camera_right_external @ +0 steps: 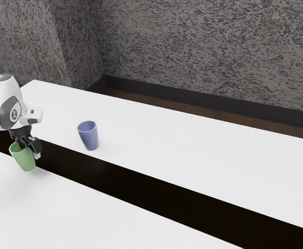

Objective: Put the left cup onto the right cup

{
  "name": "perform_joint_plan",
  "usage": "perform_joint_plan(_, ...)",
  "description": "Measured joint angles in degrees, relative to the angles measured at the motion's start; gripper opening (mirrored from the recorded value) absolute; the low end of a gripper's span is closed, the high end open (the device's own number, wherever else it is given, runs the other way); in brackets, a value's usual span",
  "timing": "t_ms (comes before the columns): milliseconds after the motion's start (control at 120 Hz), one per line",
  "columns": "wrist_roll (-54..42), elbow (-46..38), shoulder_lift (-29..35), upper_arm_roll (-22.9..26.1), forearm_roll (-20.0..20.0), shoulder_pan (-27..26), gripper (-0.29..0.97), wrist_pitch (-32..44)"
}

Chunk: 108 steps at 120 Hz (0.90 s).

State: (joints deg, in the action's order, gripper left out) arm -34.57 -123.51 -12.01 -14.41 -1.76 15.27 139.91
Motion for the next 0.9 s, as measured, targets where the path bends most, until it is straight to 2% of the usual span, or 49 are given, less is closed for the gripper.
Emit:
perform_joint_plan(300,-0.4,0.0,-0.8,0.0,0.1,0.5,0.64,0.9)
perform_joint_plan(900,-1.3,0.0,-2.4,0.0,1.4,0.7,0.36,2.6)
